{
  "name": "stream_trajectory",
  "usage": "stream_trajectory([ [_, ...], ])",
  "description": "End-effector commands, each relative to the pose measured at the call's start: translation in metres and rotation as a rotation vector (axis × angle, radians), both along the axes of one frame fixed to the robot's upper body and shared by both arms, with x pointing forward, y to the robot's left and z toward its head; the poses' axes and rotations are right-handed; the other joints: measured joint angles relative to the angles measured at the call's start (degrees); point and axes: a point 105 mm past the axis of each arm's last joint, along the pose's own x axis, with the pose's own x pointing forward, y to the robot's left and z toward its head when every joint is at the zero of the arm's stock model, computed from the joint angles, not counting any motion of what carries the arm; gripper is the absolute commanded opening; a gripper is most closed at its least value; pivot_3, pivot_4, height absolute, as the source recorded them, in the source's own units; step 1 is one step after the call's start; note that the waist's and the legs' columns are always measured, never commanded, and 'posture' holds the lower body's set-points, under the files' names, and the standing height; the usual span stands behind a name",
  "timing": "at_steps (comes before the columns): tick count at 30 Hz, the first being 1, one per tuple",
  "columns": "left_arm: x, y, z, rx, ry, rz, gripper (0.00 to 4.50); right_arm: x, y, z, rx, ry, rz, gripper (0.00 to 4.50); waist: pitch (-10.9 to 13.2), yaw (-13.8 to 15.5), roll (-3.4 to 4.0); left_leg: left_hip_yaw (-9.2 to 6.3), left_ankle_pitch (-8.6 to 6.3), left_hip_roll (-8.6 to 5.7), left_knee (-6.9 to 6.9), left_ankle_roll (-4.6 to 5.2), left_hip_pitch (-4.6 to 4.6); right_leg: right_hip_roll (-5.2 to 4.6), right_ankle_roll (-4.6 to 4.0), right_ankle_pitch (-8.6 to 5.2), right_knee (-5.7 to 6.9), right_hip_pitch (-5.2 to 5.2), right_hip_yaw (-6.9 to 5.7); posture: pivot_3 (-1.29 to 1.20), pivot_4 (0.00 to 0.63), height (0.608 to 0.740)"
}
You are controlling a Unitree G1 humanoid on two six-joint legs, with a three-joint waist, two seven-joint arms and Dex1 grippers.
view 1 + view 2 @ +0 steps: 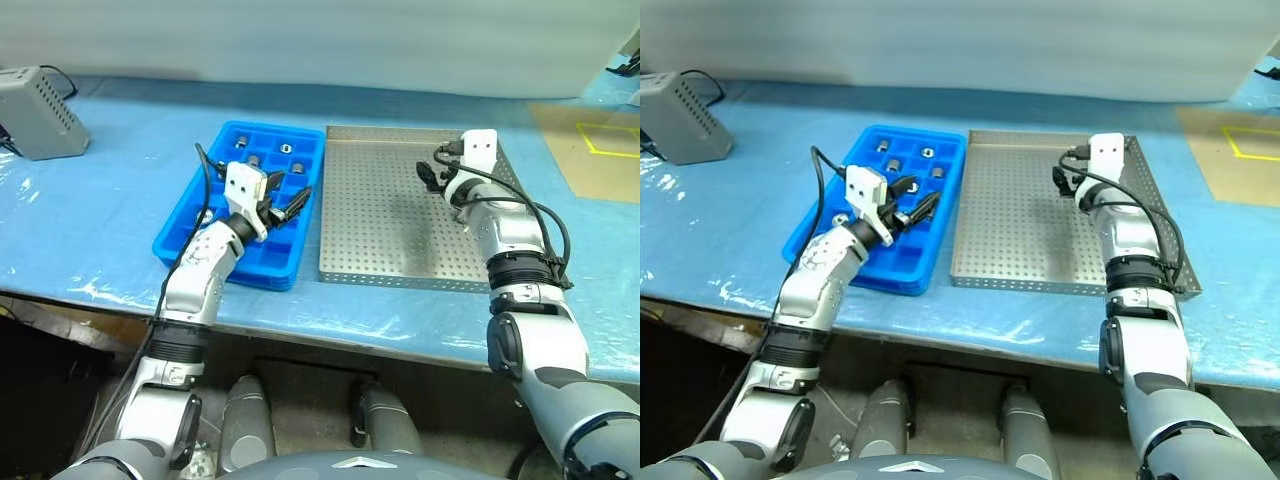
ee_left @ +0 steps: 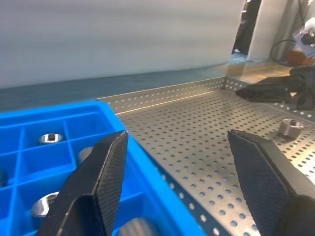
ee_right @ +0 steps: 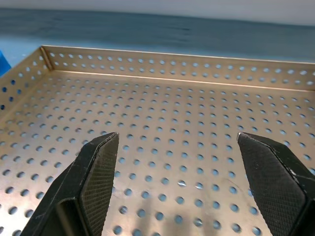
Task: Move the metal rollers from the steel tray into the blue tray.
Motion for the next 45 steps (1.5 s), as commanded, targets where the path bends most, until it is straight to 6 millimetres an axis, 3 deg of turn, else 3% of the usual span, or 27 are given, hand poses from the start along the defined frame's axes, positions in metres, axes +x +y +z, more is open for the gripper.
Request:
stream_trajectory([
  [1,-0.002,-0.006,0.012,-0.004,-0.052,-0.026,3.44,-0.002,-0.004,0.012,0.005,-0.035,-0.009,3.96,0.0,-0.4,0.0,0.0,0.0,0.0,0.01,0.0,0.0,0.0,0.0,0.0,0.0,0.0,0.01,-0.18,0.15,0.74],
  [7,-0.001,-0.006,0.006,0.006,-0.035,-0.028,3.44,-0.003,-0.005,-0.002,0.005,0.02,-0.015,3.96,0.0,-1.4,0.01,0.0,-0.01,0.0,0.02,0.01,-0.01,0.0,0.01,0.01,0.0,-0.01,0.01,-0.18,0.15,0.74],
  [10,-0.001,-0.006,0.006,0.01,-0.036,-0.028,3.44,-0.005,-0.026,-0.018,-0.031,0.081,-0.117,3.96,0.0,-1.3,0.02,0.0,-0.02,0.01,0.01,0.03,0.0,0.0,0.01,0.01,0.0,-0.01,0.01,-0.17,0.15,0.74],
  [13,-0.002,-0.004,0.005,0.011,-0.034,-0.023,3.44,-0.008,-0.034,-0.025,-0.021,0.112,-0.134,3.96,0.0,-1.2,0.02,0.0,-0.02,-0.05,0.02,0.03,-0.03,0.0,0.01,0.01,-0.01,-0.01,0.0,-0.17,0.15,0.74],
  [21,-0.005,-0.004,0.005,0.011,-0.035,-0.024,3.44,-0.013,-0.036,-0.025,-0.085,0.122,-0.132,3.96,0.0,-1.3,0.02,0.0,-0.06,-0.14,0.05,0.09,-0.04,-0.06,0.02,0.01,-0.02,-0.01,0.03,-0.16,0.15,0.74],
  [26,-0.004,-0.006,0.008,0.01,-0.042,-0.029,3.44,-0.017,-0.024,-0.036,-0.073,0.177,-0.104,3.96,0.0,-1.3,0.02,0.0,-0.06,-0.14,0.05,0.1,-0.03,-0.06,0.03,0.0,-0.01,-0.01,0.03,-0.17,0.15,0.74],
  [30,-0.005,-0.006,0.009,0.012,-0.044,-0.033,3.44,-0.018,-0.016,-0.039,-0.009,0.178,-0.102,3.05,0.0,-1.4,0.03,0.0,-0.06,-0.14,0.05,0.1,-0.02,-0.05,0.04,0.0,-0.02,-0.01,0.04,-0.17,0.15,0.74],
  [34,-0.005,-0.006,0.009,0.01,-0.045,-0.034,3.44,-0.021,-0.014,-0.045,-0.017,0.196,-0.099,1.68,0.0,-1.3,0.03,0.0,-0.06,-0.15,0.03,0.09,-0.03,-0.06,0.13,-0.05,-0.03,-0.02,0.04,-0.17,0.15,0.74],
  [38,-0.004,-0.006,0.009,0.01,-0.044,-0.035,3.44,-0.021,-0.012,-0.045,-0.013,0.191,-0.098,1.66,0.0,-1.3,0.03,0.0,-0.06,-0.18,0.03,0.1,-0.04,-0.08,0.22,-0.11,-0.05,-0.01,0.05,-0.17,0.15,0.74],
  [40,-0.004,-0.006,0.01,0.012,-0.047,-0.035,3.44,-0.017,-0.003,-0.032,0.026,0.123,-0.072,1.66,0.0,-1.3,0.03,0.0,-0.06,-0.17,0.03,0.1,-0.03,-0.07,0.33,-0.17,-0.04,-0.01,0.04,-0.17,0.15,0.74],
  [43,-0.004,-0.003,0.013,0.01,-0.057,-0.028,3.44,-0.013,0.02,-0.004,0.089,-0.003,0.013,1.66,0.0,-1.6,0.04,0.0,-0.06,-0.17,0.02,0.1,-0.03,-0.06,0.36,-0.19,-0.03,-0.06,0.08,-0.16,0.15,0.74],
  [45,-0.005,0.001,0.016,0.008,-0.07,-0.02,3.44,-0.012,0.045,0.01,0.109,-0.058,0.114,1.66,0.0,-1.7,0.04,0.0,-0.07,-0.17,-0.02,0.11,-0.04,-0.06,0.36,-0.17,-0.02,-0.12,0.08,-0.13,0.15,0.74],
])
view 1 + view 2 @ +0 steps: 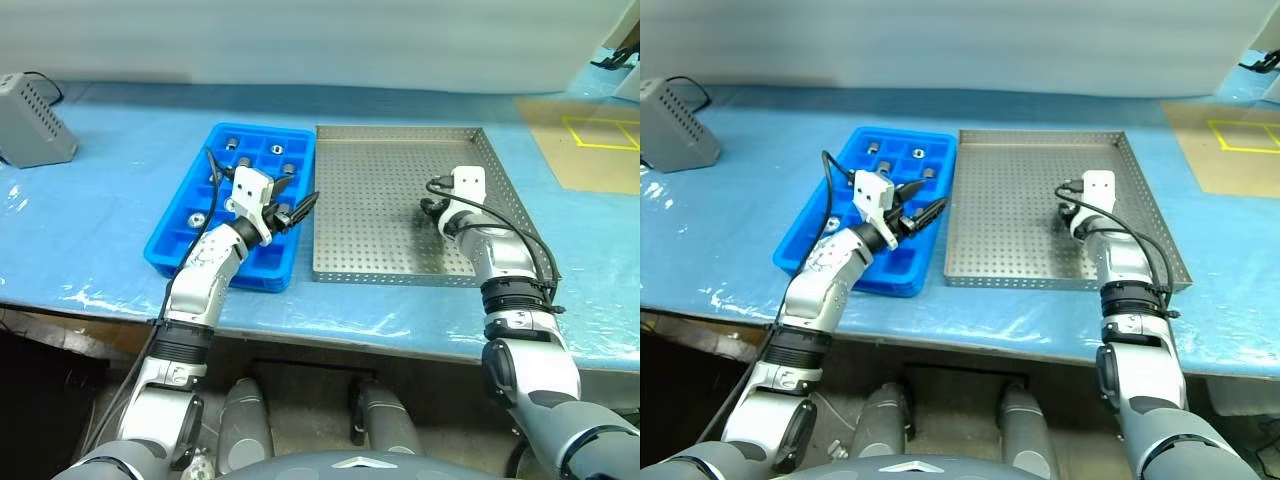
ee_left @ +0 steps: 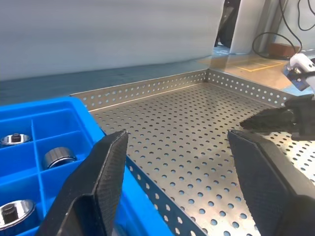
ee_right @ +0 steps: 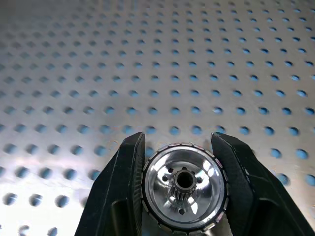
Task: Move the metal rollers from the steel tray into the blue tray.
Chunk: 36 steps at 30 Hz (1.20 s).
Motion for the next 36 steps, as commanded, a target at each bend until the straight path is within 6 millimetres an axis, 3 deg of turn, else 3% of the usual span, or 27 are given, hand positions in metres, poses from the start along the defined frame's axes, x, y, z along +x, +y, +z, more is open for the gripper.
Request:
stream_trajectory([
  [1,-0.006,0.006,0.025,-0.01,-0.093,0.003,3.44,0.005,0.038,0.051,0.051,-0.201,0.15,1.66,0.0,0.0,0.0,0.0,0.0,0.03,-0.02,0.0,0.01,0.0,0.0,0.0,0.0,0.0,0.0,-0.12,0.15,0.74],
  [8,-0.03,0.027,0.037,0.005,-0.141,-0.004,3.44,0.001,0.107,0.069,0.149,-0.254,0.465,1.66,0.0,0.7,0.03,0.0,-0.01,0.14,-0.08,0.01,-0.04,0.01,-0.28,0.16,-0.04,-0.03,-0.07,0.0,0.15,0.74],
  [12,-0.05,0.038,0.044,0.052,-0.165,-0.04,3.44,-0.005,0.128,0.072,0.149,-0.257,0.615,1.66,0.0,1.7,0.03,-0.01,-0.01,0.16,-0.1,0.0,-0.08,-0.01,-0.28,0.15,-0.05,-0.04,-0.14,0.05,0.15,0.74],
  [15,-0.074,0.051,0.042,0.123,-0.155,-0.068,3.44,-0.022,0.151,0.075,0.151,-0.259,0.834,1.66,0.0,2.1,0.03,-0.02,-0.01,0.17,-0.15,0.0,-0.07,-0.03,-0.27,0.15,-0.05,-0.05,-0.15,0.12,0.15,0.74],
  [21,-0.102,0.066,0.046,0.172,-0.116,-0.086,3.44,-0.045,0.169,0.066,0.118,-0.207,1.085,1.66,0.0,4.0,0.03,-0.03,0.0,0.23,-0.37,-0.02,-0.01,-0.01,-0.21,0.1,-0.02,-0.06,-0.24,0.18,0.15,0.74],
  [23,-0.106,0.084,0.038,0.206,-0.092,-0.043,3.44,-0.056,0.179,0.062,0.087,-0.199,1.175,1.66,0.0,4.3,0.04,-0.04,0.0,0.21,-0.38,-0.02,-0.01,-0.02,0.05,-0.06,0.0,-0.06,-0.23,0.21,0.15,0.74],
  [30,-0.102,0.115,0.032,0.283,-0.086,0.069,3.44,-0.074,0.203,0.056,0.024,-0.184,1.306,1.66,0.0,5.5,0.02,-0.07,0.0,0.19,-0.68,-0.05,0.2,-0.02,0.14,-0.11,-0.01,-0.03,-0.18,0.22,0.15,0.74],
  [36,-0.099,0.115,0.033,0.29,-0.095,0.074,3.44,-0.082,0.211,0.038,-0.059,-0.131,1.366,1.66,0.0,5.8,0.01,-0.09,0.03,0.15,-0.87,-0.11,0.3,-0.03,0.14,-0.11,-0.01,-0.01,-0.17,0.21,0.15,0.74],
])
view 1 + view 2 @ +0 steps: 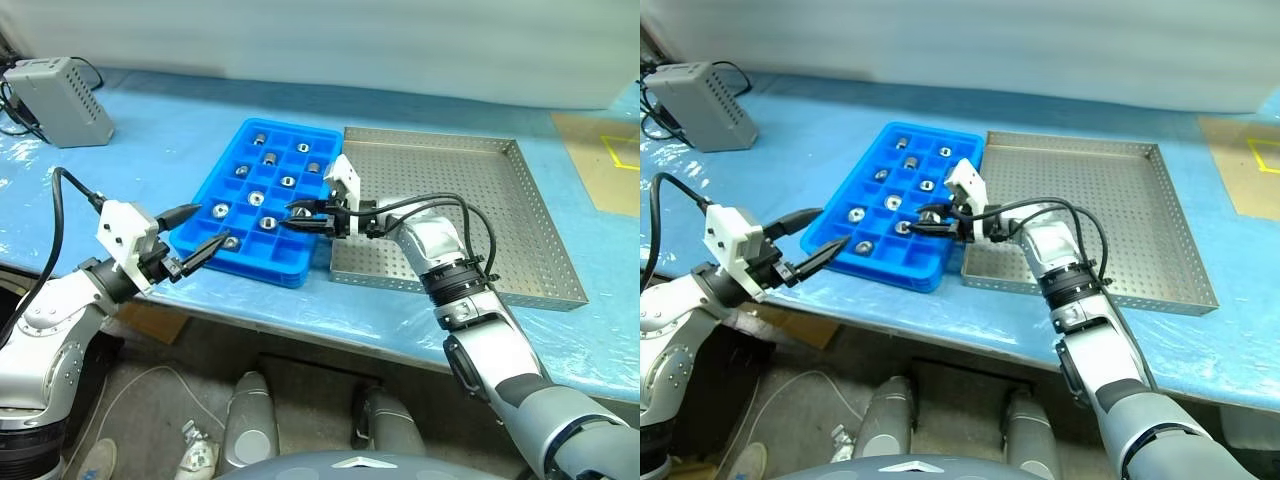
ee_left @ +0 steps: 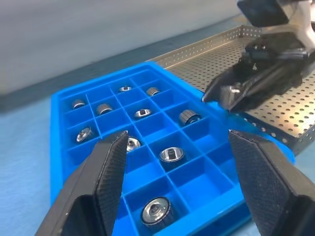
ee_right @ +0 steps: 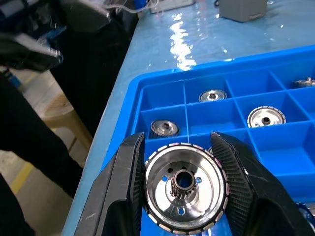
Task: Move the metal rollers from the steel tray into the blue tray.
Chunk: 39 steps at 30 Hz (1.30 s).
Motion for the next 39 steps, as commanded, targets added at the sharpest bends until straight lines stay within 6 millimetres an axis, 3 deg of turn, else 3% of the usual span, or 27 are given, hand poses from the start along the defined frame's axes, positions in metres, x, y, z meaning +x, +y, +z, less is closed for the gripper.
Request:
stream_trajectory([
  [1,-0.001,-0.001,0.01,0.025,-0.057,-0.003,3.44,-0.007,0.004,0.003,-0.035,-0.068,0.054,1.66,0.0,0.0,-0.01,0.0,0.0,-0.01,0.0,0.0,0.0,0.0,0.0,0.0,0.0,0.0,0.0,0.21,0.15,0.74],
  [9,-0.018,-0.003,0.002,0.013,-0.056,-0.002,3.44,-0.008,-0.002,-0.005,-0.047,-0.049,0.045,1.66,0.0,-0.3,-0.03,0.01,0.01,0.0,0.0,-0.02,0.0,0.04,-0.01,0.0,-0.1,-0.04,0.01,0.2,0.15,0.74],
  [20,-0.035,-0.009,0.008,-0.005,-0.071,-0.014,3.44,-0.02,0.019,-0.005,-0.013,-0.023,0.096,1.66,0.0,-0.3,-0.03,0.0,0.01,0.05,-0.03,-0.02,0.07,0.05,-0.03,-0.02,-0.09,0.01,0.01,0.19,0.15,0.74],
  [26,-0.025,-0.017,0.016,-0.028,-0.08,-0.023,3.44,-0.016,0.017,-0.006,-0.001,-0.016,0.051,3.54,0.0,-0.3,-0.05,-0.01,0.01,0.03,-0.03,-0.02,0.23,0.04,-0.03,-0.02,-0.06,0.09,0.02,0.18,0.15,0.74],
  [28,-0.012,-0.023,0.017,-0.041,-0.078,-0.002,3.44,-0.005,0.009,0.0,0.027,-0.03,-0.021,3.54,0.0,-0.3,-0.05,-0.02,0.01,0.01,-0.03,-0.02,0.26,0.03,-0.03,-0.02,0.0,0.09,0.02,0.17,0.15,0.74],
  [30,0.014,-0.027,0.022,-0.088,-0.086,0.055,3.44,0.014,-0.003,0.01,0.093,-0.012,-0.149,3.54,0.0,-0.2,-0.04,-0.02,0.01,-0.03,-0.03,-0.03,0.28,0.01,-0.03,-0.02,0.03,0.12,0.03,0.15,0.15,0.74],
  [34,0.059,-0.065,0.036,-0.198,-0.107,-0.029,3.44,0.041,-0.041,0.023,0.17,-0.032,-0.379,3.54,-0.1,-0.1,-0.1,0.0,0.01,-0.2,-0.03,-0.03,0.3,-0.06,-0.02,-0.02,0.05,0.18,0.06,0.06,0.15,0.74],
  [37,0.073,-0.081,0.024,-0.203,-0.1,-0.07,3.44,0.053,-0.072,0.024,0.168,-0.075,-0.526,3.54,-0.1,-1.2,-0.17,-0.07,0.04,-0.65,0.04,-0.07,0.42,-0.3,0.01,0.0,-0.13,0.2,0.11,-0.01,0.15,0.74],
  [39,0.082,-0.088,0.011,-0.164,-0.107,-0.066,3.44,0.066,-0.106,0.022,0.147,-0.117,-0.708,3.54,-0.2,-2.1,-0.22,-0.03,0.06,-0.75,0.2,-0.08,0.43,-0.41,0.2,0.15,-0.18,0.2,0.17,-0.06,0.15,0.74],
])
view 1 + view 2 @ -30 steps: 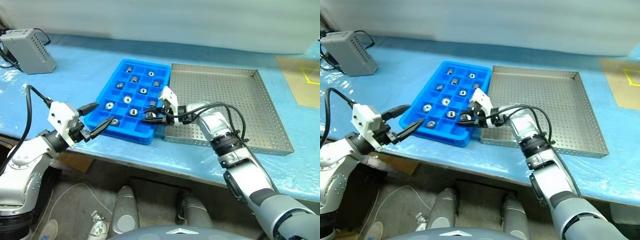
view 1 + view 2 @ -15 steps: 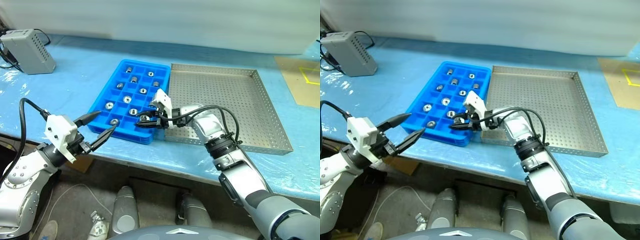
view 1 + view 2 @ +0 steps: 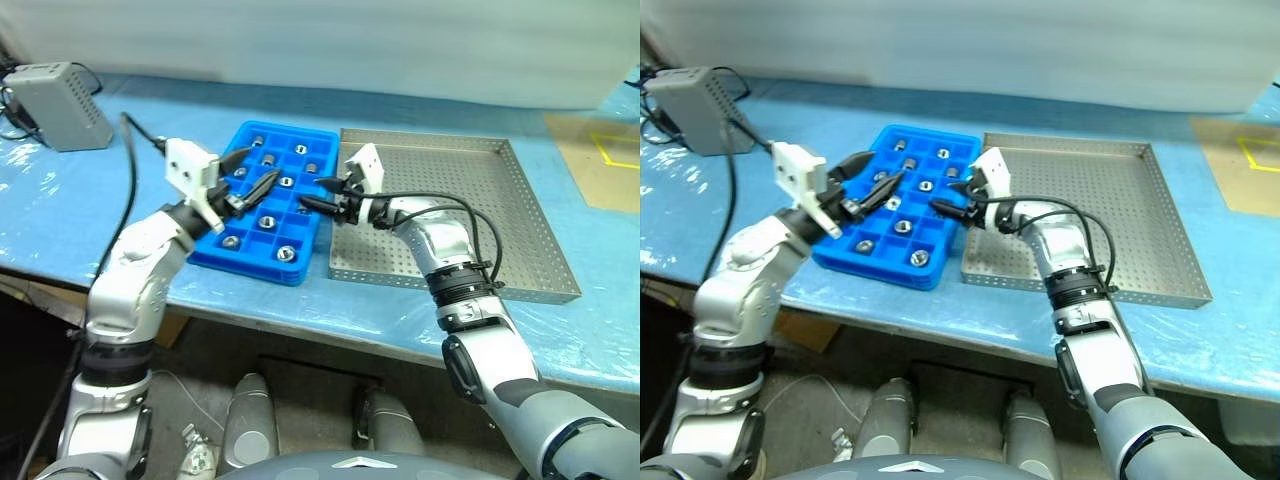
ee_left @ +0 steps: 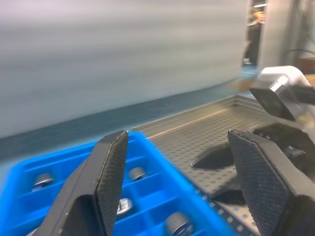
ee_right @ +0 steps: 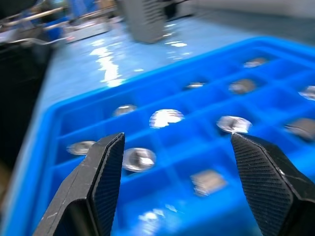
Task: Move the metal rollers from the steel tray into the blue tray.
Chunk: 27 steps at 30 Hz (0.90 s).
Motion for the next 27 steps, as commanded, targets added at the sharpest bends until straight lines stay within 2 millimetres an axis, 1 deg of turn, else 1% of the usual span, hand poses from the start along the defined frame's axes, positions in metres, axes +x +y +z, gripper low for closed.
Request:
stream_trajectory([
  [1,0.014,-0.008,-0.016,0.063,-0.036,0.016,3.6,0.018,-0.053,0.008,0.001,-0.068,-0.262,3.56,0.0,-0.7,-0.03,0.01,0.0,0.01,0.08,0.0,-0.05,0.0,0.06,0.11,0.02,0.0,0.0,-0.08,0.15,0.74],
  [3,0.024,-0.012,-0.021,0.034,-0.028,0.014,3.94,0.017,-0.074,0.005,0.018,-0.058,-0.333,3.86,0.0,-1.0,-0.03,0.0,0.0,0.13,0.07,0.01,-0.05,0.08,0.03,0.15,0.05,-0.05,-0.02,-0.12,0.15,0.74],
  [4,0.027,-0.015,-0.024,0.03,-0.024,0.004,4.29,0.016,-0.079,0.005,0.024,-0.058,-0.348,4.11,0.0,-1.4,-0.02,-0.01,0.0,0.21,0.03,0.02,-0.04,0.18,-0.23,0.29,0.05,-0.07,-0.05,-0.13,0.15,0.74],
  [5,0.028,-0.019,-0.028,0.036,-0.02,-0.015,4.5,0.013,-0.084,0.004,0.023,-0.061,-0.358,4.45,0.0,-1.6,-0.02,-0.01,-0.01,0.27,-0.09,0.03,-0.06,0.33,-0.41,0.34,-0.02,-0.16,-0.02,-0.15,0.15,0.74],
  [7,0.032,-0.028,-0.041,0.081,-0.012,-0.034,4.5,0.005,-0.093,-0.001,0.023,-0.065,-0.373,4.45,0.0,-2.1,0.0,-0.01,-0.01,0.27,-0.15,0.04,-0.06,0.36,-0.48,0.28,-0.06,-0.16,-0.04,-0.17,0.15,0.74],
  [10,0.035,-0.037,-0.047,0.032,-0.005,-0.047,4.5,-0.009,-0.104,-0.013,0.013,-0.061,-0.407,4.45,-0.1,-2.6,0.04,0.11,-0.13,0.24,-0.17,0.24,-0.06,0.34,-0.47,0.25,-0.37,-0.09,0.03,-0.2,0.15,0.74],
  [12,0.035,-0.041,-0.049,0.02,-0.008,-0.072,4.5,-0.016,-0.104,-0.012,0.033,-0.078,-0.403,4.45,-0.1,-3.1,0.04,0.12,-0.23,0.21,-0.14,0.4,-0.06,0.31,-0.46,0.26,-0.46,-0.03,0.03,-0.21,0.15,0.74],
  [14,0.036,-0.042,-0.051,0.007,-0.013,-0.082,4.5,-0.018,-0.105,-0.009,0.039,-0.108,-0.411,4.45,-0.1,-3.6,0.04,0.14,-0.25,0.21,-0.13,0.43,-0.03,0.29,-0.46,0.27,-0.47,0.0,0.04,-0.21,0.15,0.74],
  [17,0.037,-0.043,-0.05,-0.007,-0.025,-0.091,4.5,-0.017,-0.106,-0.006,0.05,-0.138,-0.424,4.45,-0.1,-3.8,0.04,0.14,-0.24,0.21,-0.12,0.42,0.06,0.29,-0.44,0.33,-0.48,0.03,0.04,-0.21,0.15,0.74],
  [19,0.037,-0.042,-0.049,-0.027,-0.031,-0.089,4.5,-0.017,-0.104,-0.003,0.075,-0.154,-0.417,4.45,-0.1,-3.8,0.03,0.14,-0.23,0.21,-0.12,0.41,0.09,0.29,-0.14,0.18,-0.48,0.05,0.04,-0.2,0.15,0.74],
  [23,0.043,-0.037,-0.053,-0.009,-0.041,-0.045,4.5,-0.013,-0.101,0.0,0.059,-0.181,-0.42,4.45,-0.1,-3.8,0.04,0.14,-0.23,0.21,-0.1,0.41,0.1,0.28,-0.13,0.2,-0.48,0.06,0.04,-0.18,0.15,0.74],
  [27,0.046,-0.04,-0.051,0.002,-0.058,-0.034,4.5,-0.007,-0.094,0.002,0.045,-0.208,-0.406,4.45,-0.1,-3.6,0.04,0.14,-0.23,0.2,-0.07,0.41,0.1,0.27,-0.21,0.27,-0.48,0.09,0.03,-0.15,0.15,0.74],
])
